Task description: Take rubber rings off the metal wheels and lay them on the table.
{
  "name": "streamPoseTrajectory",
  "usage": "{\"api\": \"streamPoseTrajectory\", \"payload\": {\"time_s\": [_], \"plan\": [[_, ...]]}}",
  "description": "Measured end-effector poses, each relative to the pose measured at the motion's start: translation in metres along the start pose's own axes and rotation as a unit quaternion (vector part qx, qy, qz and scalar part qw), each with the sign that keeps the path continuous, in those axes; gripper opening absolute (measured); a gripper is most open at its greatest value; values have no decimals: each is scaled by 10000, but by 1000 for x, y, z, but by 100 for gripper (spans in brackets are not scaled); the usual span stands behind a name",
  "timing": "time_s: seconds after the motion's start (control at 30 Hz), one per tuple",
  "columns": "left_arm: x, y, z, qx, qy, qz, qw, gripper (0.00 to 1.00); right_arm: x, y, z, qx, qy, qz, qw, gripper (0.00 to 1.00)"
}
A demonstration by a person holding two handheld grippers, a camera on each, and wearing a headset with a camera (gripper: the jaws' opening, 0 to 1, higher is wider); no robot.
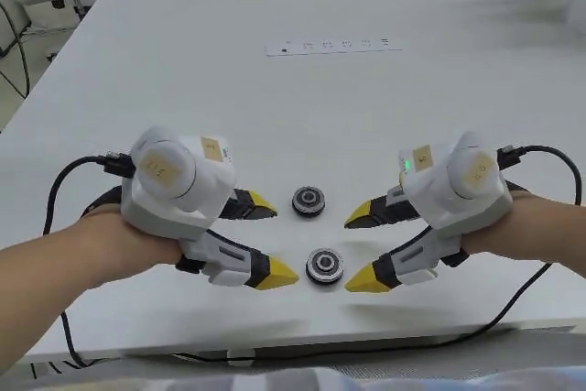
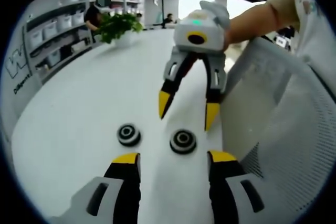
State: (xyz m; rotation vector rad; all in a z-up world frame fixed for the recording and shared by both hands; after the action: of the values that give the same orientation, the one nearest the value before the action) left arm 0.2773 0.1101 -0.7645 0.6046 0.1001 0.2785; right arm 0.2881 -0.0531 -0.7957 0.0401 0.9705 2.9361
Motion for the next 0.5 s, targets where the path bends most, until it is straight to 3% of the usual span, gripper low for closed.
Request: {"api": "streamPoseTrajectory", "payload": {"time_s": [0.27, 0.5], "plan": [[-1, -10, 1, 49, -119, -153, 9998, 46, 0, -3, -1, 3, -19, 62, 10000, 43], [-4, -19, 0, 60, -24, -271, 9996, 41, 2, -6, -2, 36, -25, 132, 9999, 40]]}}
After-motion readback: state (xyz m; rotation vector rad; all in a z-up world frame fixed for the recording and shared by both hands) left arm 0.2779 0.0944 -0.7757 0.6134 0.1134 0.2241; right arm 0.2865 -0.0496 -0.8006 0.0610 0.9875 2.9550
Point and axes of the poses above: the centre of the closed fingertips' face, and the gripper's own axes: y roughly backward along the fingers, x roughly to its left, z roughly out of its top, the point moved 8 cm from there along y, roughly backward along the fingers, and after that the axes turned 7 degrees about -x, right-handed, at the moved point
